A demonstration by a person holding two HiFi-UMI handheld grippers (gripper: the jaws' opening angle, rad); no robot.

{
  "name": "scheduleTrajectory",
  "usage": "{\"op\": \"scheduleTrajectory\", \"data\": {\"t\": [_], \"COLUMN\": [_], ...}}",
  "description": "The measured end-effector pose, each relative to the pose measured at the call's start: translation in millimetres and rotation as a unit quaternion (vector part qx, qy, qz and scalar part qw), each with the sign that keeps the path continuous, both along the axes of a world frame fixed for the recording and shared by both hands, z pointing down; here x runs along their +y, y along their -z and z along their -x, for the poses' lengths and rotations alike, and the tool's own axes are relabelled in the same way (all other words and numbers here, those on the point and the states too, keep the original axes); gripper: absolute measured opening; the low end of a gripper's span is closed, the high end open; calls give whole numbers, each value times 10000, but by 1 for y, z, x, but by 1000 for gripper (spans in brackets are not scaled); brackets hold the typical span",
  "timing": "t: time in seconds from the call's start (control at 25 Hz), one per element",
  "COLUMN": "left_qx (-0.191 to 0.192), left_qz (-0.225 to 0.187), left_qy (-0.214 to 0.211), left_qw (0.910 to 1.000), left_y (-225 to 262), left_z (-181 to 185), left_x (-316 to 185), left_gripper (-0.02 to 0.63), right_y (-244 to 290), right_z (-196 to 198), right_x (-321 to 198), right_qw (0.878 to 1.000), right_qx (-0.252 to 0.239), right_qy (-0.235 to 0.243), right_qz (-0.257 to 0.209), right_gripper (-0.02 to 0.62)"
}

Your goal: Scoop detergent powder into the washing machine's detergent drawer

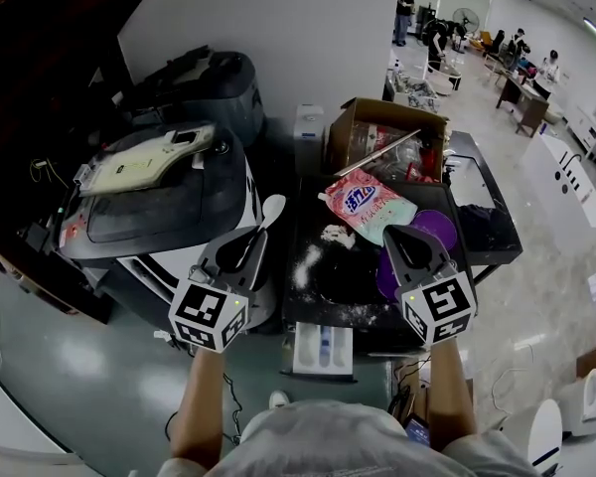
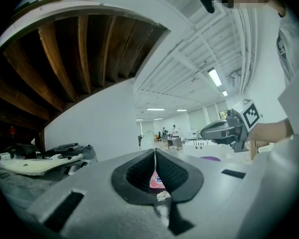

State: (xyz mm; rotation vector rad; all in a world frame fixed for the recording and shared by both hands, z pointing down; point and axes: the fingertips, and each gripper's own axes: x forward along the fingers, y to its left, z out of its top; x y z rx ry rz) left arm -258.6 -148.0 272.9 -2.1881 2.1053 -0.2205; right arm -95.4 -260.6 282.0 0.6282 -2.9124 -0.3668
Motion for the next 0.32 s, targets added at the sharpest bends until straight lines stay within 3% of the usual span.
{"op": "scheduleTrajectory", "data": {"t": [0.32], "left_qx": [34], "left_qz": [35], "left_qy": [138], "left_qw": [9999], "left_y": [-7], "left_z": [7], "left_x": [11], "left_gripper": [14], "right_y": [-9], "right_z": [4], "right_x": [2], "right_qw": [9999], "right_qx": [103], "right_qy": [95], "right_qz": [30], "right_gripper": [5]}}
